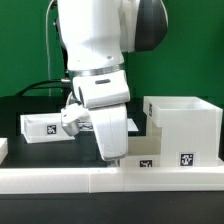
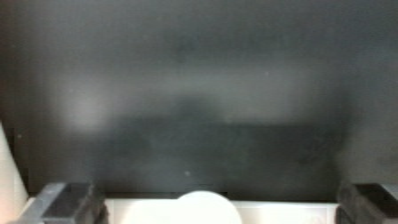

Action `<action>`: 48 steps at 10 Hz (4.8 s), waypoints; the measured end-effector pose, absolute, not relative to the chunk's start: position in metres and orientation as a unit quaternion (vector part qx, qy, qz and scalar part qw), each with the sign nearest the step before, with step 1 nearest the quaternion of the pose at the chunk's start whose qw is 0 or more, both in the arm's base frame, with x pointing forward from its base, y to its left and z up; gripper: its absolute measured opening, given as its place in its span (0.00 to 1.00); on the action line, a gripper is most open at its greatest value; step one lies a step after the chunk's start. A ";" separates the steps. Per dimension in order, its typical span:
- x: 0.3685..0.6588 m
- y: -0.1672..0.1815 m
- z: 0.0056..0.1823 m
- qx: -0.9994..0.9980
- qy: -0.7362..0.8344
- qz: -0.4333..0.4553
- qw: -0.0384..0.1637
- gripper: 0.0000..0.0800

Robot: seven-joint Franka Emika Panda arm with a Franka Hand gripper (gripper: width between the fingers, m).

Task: Assemble drawer

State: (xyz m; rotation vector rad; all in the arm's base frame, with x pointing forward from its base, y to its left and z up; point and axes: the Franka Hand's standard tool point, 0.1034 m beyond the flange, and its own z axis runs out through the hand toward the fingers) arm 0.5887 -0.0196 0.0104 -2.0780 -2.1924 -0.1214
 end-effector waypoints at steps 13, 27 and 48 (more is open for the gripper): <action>0.597 0.010 0.015 -0.675 -0.733 -0.051 0.061 0.81; 0.568 -0.052 0.036 -0.685 -0.726 -0.050 0.035 0.81; 0.449 -0.085 0.057 -0.973 -0.224 -0.052 0.021 0.81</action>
Offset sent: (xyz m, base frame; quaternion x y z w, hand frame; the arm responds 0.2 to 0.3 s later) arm 0.0000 0.0000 0.0000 0.0000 0.0000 0.0000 1.0000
